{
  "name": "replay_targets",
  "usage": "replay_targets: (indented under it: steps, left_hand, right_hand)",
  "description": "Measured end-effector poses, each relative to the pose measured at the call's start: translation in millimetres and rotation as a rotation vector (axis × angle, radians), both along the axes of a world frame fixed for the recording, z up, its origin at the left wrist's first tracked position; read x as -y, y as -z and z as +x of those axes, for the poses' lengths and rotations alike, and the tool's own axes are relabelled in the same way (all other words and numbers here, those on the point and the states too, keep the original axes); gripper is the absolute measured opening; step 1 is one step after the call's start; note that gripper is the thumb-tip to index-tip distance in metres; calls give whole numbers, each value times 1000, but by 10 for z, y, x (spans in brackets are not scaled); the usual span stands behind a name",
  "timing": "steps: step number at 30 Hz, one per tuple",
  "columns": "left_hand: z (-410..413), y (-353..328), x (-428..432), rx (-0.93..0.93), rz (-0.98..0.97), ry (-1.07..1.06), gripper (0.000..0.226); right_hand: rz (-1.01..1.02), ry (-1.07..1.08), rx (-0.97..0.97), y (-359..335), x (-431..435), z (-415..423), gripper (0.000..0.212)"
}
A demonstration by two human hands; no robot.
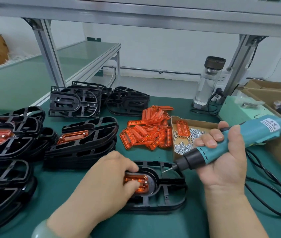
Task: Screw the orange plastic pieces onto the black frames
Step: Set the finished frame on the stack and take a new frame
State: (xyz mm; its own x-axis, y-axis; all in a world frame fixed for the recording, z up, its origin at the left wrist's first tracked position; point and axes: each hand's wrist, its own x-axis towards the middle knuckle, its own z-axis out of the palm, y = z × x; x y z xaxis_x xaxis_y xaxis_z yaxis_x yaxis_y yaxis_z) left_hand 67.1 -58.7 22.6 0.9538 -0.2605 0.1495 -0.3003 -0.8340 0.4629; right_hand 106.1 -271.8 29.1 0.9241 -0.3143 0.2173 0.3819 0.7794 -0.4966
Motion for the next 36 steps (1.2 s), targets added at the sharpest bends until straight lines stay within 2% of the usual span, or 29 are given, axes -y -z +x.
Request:
replay_targets:
  steps: [3,6,8,11,18,25,29,31,33,35,36]
  left_hand:
    - [29,-70,223,-43,-27,156,60]
    - [108,-71,392,-138,94,262,94]
    - [153,-59,451,-164,195,293,103]
    - [171,-26,508,-116,293,332,94]
    - [101,-8,519,-65,333,323,87]
    - [-57,-270,325,16,172,268,85]
    - [-128,-468,169,-105,187,285,89]
    - [-80,-535,113,-55,99,319,74]
    - [-79,-723,-77,-39,173,293,54]
    - [-68,-917,-83,-109,47,342,49]
    - [-101,-1050,-69,-105,-37,358,55]
  right_hand:
    - [39,5,-5,-1,27,8,16]
    - [74,7,-23,5,45,20,16]
    - [91,7,-38,15,52,30,15]
    - [112,-6,-58,27,50,37,16]
    - [136,-21,-89,38,49,56,17]
    - [206,-21,-97,29,108,52,18]
    - [268,-47,-100,27,127,51,18]
    - [288,-48,-108,25,127,53,18]
    - [298,-43,-115,24,127,55,18]
    - [300,-39,-119,28,134,53,18]
    - [298,-41,-119,31,134,53,18]
